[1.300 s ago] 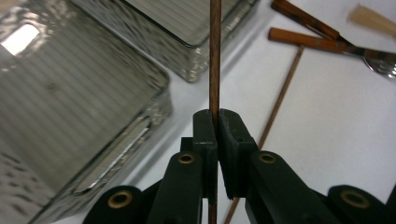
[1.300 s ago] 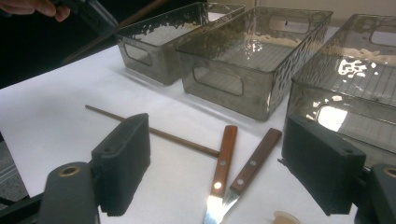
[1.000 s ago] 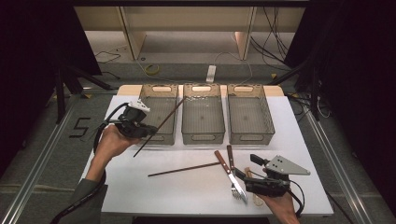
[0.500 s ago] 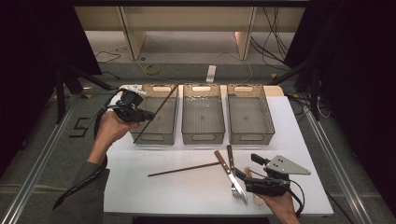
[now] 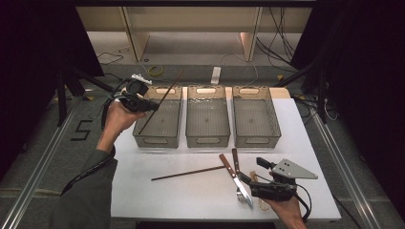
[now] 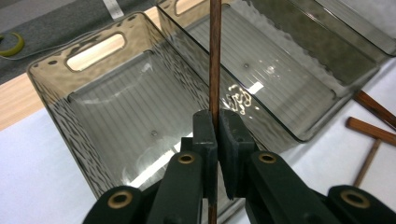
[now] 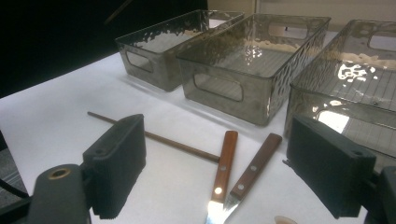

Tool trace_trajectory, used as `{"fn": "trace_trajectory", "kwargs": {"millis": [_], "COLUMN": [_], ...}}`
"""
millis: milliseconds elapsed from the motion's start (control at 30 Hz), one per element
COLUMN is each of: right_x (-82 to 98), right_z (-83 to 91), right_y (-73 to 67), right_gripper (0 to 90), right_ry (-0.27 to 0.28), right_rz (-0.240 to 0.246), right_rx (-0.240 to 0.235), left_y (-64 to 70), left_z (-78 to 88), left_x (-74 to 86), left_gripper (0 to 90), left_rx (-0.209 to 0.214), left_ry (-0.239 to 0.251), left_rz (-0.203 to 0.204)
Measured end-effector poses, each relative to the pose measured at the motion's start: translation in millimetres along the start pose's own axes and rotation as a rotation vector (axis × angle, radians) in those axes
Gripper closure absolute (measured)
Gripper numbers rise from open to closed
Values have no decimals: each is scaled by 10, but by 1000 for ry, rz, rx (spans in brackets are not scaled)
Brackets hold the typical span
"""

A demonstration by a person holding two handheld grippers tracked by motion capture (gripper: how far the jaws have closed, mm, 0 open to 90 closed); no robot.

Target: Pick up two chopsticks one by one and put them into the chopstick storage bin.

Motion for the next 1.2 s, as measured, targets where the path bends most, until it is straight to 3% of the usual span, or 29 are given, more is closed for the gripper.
{"fn": "trace_trajectory", "kwargs": {"millis": [200,433,633,700,900,1200], "right_x": [-2,-1,4,5,9,14], "right_z": [1,-3,-12,-13,-12,-21], "right_y": [-2,-3,-4,-4,-11,-24], "right_gripper": [206,206,206,206,207,207], "right_ry": [2,1,-1,-2,-6,-8], "right_rz": [-1,-1,-3,-3,-4,4], "right_rx": [0,-2,-4,-5,-11,-13], "left_y": [-113,-238,-297,-322,-341,-390], "left_z": [-61,-208,-238,-251,-364,-442], "left_x": [-13,57,38,37,133,209], "left_gripper": [855,855,855,855,854,853], "left_rx": [-19,-44,-82,-90,-87,-120], "left_ry": [34,28,39,46,29,5], "left_rz": [42,79,64,76,92,92]}}
Point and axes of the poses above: each handheld gripper's, and its own axes: z roughly backward along the jaws, x roughly out of its underside, y roughly to its right, the point moved 9 cm from there along -z, roughly forward along the jaws, and after that the axes turned 2 degrees about -z, right-handed, at the moved point
